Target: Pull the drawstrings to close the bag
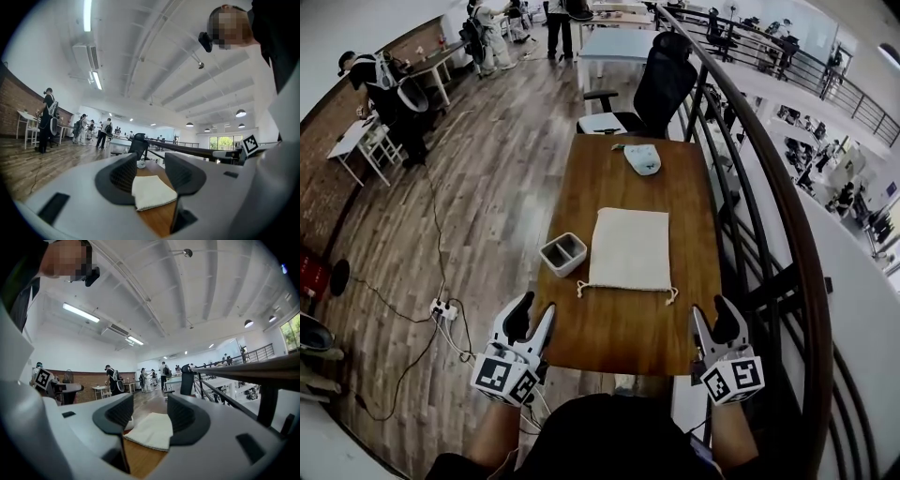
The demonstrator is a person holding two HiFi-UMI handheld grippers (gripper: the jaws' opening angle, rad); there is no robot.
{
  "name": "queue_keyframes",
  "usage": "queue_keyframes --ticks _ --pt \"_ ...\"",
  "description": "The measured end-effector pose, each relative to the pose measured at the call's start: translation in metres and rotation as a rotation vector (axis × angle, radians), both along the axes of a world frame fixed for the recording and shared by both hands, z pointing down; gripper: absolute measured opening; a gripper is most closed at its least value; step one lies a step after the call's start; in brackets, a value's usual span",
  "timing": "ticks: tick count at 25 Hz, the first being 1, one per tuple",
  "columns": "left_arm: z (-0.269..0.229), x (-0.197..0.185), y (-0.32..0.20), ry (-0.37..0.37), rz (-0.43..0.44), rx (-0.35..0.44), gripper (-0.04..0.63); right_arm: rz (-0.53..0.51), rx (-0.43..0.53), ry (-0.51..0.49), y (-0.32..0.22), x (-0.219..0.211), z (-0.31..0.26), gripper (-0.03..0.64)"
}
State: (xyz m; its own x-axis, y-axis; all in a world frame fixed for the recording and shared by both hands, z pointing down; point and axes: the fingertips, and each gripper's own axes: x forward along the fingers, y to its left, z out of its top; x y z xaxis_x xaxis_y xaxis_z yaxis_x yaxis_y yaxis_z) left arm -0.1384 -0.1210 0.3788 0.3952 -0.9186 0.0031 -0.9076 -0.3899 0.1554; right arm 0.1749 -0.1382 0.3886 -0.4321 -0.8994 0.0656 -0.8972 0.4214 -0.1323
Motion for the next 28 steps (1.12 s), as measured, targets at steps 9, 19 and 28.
queue_keyframes --ticks 9,19,28 --pt "0.069 0.034 -0.038 -0.097 0.033 -0.193 0.229 0.007 -0.181 0.055 -0.034 0.037 0.064 0.224" --pt "0.189 0.042 -0.060 -0.202 0.020 -0.452 0.242 -0.086 -0.300 0.068 -0.038 0.037 0.119 0.224" --pt "0.258 0.035 -0.070 -0.276 0.057 -0.614 0.244 -0.092 -0.417 0.093 -0.033 0.023 0.169 0.221"
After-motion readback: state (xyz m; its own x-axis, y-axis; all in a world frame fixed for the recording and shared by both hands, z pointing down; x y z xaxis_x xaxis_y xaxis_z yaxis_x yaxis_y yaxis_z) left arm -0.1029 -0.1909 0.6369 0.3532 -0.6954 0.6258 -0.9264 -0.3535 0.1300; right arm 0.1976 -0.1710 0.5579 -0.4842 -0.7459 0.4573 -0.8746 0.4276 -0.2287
